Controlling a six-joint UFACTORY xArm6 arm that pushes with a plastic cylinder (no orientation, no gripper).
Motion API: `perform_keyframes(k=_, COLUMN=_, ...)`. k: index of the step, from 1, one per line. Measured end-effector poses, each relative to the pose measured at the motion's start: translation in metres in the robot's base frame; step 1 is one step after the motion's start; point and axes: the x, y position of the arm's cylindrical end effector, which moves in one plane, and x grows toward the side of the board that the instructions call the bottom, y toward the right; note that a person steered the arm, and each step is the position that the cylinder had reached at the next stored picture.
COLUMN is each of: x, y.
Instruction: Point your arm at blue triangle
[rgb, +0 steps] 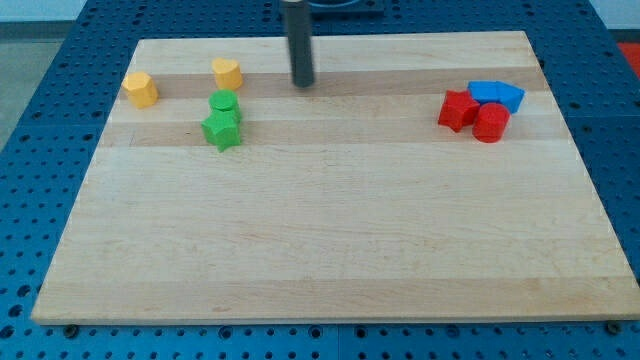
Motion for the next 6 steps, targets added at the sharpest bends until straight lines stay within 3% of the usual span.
perform_keyframes(k=2, x=-0.075, y=0.095)
perform_keyframes(k=3, x=-0.066, y=0.2)
perform_keyframes(k=4, x=-0.032, y=0.283)
perform_keyframes(k=5, x=0.022, y=0.307)
perform_keyframes(k=6, x=0.035, y=0.284)
